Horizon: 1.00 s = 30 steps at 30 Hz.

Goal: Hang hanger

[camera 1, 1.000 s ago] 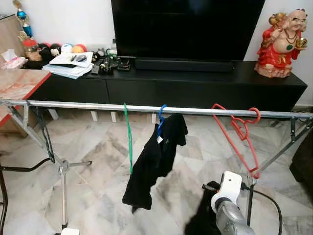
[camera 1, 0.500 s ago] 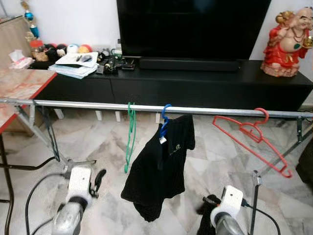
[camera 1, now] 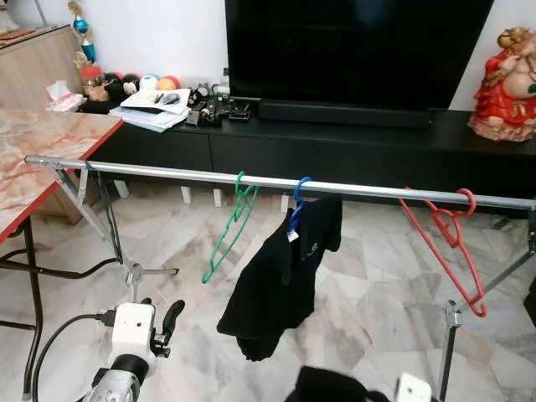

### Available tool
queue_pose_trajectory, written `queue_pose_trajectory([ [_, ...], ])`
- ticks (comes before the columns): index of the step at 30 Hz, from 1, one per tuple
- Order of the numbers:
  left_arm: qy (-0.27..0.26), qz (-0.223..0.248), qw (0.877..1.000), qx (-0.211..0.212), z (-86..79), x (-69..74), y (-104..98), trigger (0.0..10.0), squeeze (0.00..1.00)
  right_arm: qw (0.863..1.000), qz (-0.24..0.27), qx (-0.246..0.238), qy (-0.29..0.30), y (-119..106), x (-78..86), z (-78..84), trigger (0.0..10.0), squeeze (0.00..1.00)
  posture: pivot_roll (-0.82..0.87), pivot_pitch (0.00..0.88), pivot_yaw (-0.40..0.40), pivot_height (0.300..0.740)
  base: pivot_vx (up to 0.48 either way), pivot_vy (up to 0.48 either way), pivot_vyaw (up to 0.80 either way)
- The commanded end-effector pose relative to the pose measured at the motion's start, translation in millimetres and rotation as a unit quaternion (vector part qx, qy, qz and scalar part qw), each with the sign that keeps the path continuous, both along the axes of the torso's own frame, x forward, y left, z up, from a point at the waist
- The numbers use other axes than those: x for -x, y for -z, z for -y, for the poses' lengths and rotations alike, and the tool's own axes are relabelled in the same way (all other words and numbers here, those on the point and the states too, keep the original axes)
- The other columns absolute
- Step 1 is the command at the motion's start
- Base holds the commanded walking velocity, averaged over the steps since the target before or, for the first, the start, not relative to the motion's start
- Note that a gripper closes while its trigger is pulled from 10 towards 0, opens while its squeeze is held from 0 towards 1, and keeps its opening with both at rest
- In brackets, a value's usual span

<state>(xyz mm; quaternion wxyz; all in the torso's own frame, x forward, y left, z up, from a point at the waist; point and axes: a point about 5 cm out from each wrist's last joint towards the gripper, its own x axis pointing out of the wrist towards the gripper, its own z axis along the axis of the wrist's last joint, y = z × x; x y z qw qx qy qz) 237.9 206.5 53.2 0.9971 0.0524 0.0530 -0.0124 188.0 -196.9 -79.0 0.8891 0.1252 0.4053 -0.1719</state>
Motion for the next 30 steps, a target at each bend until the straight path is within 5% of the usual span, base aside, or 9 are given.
queue_pose_trajectory([
  [1, 0.008, 0.004, 1.000, -0.003, 5.1, -1.3, -6, 10.0, 0.00, 1.000, 0.014, 0.005, 0.016, -3, -3.9, 5.6, 10.0, 0.00, 0.04, 0.000, 0.027, 0.740, 0.000, 0.000, 0.00],
  [17, 0.020, -0.011, 1.000, -0.009, 13.4, -1.9, -12, 10.0, 0.00, 0.999, 0.014, 0.001, 0.038, 0, 5.1, 10.4, 10.0, 0.00, 0.04, 0.024, 0.042, 0.740, 0.000, 0.060, 0.00],
  [30, 0.020, -0.018, 1.000, -0.007, 15.3, -2.3, -12, 10.0, 0.00, 0.999, 0.014, -0.002, 0.049, 0, 6.3, 11.3, 10.0, 0.00, 0.04, 0.033, 0.041, 0.740, 0.000, 0.185, -0.77],
])
